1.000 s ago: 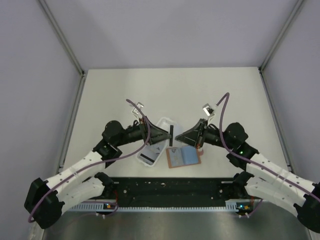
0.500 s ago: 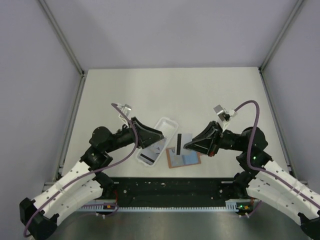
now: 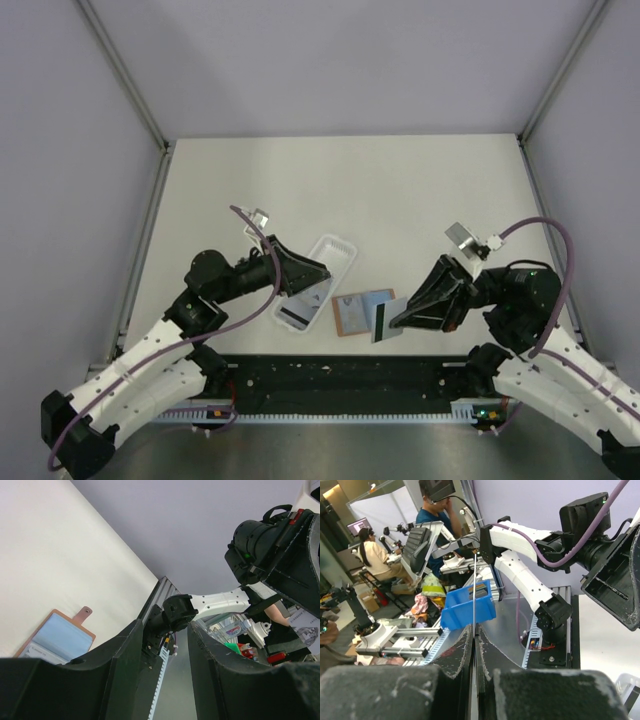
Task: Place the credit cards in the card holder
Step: Insert the credit card into the card holder.
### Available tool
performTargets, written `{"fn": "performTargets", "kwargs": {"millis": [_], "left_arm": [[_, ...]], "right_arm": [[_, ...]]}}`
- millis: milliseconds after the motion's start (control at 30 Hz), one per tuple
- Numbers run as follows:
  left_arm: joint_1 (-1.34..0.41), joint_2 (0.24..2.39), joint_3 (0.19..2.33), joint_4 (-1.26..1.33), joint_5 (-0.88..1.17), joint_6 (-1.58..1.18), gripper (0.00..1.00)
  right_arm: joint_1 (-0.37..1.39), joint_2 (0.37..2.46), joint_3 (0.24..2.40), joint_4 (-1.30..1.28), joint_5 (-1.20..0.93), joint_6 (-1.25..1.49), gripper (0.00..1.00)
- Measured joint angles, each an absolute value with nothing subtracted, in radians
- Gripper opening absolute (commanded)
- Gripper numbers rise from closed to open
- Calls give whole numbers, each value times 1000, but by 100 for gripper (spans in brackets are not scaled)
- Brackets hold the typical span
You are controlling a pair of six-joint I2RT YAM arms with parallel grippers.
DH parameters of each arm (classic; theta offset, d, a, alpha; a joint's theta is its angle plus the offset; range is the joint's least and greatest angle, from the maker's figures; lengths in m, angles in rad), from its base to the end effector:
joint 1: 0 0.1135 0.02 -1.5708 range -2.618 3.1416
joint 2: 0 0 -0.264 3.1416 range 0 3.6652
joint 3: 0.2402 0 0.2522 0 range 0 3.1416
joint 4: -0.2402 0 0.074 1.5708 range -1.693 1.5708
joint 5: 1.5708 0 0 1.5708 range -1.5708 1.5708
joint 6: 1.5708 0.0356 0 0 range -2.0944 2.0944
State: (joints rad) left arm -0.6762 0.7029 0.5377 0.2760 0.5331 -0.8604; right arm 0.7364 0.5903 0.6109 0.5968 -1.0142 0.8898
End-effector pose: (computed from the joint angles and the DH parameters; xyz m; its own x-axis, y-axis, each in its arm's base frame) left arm 0.1245 -0.1231 0.3146 -0.6510 -0.3147 -0.6907 0.6738 0.1795 -0.7168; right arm 0.0686 0.1030 0.3792 -0.4042 0.1876 -0.8952 -0.8795 -0.3484 0.3241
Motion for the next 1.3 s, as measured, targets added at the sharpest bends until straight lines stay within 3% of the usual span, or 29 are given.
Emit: {"fn": "performTargets", "kwargs": {"millis": [467,667,967,1133,1300], "left_arm": [[-676,705,538,276,533,-861,47],[-676,705,538,275,532,-861,47],[-676,705,538,267,519,-872,45],[-676,705,538,264,507,-888,45],[-676,700,538,261,500,-893,45]], "right_arm": [[736,582,612,501,-983,836,0],[737,552,700,217,-623,865,0],[737,464,631,197,-107,1518,0],[737,491,482,381,-11,1821,0],[737,575,424,491,6,1934,0]]}}
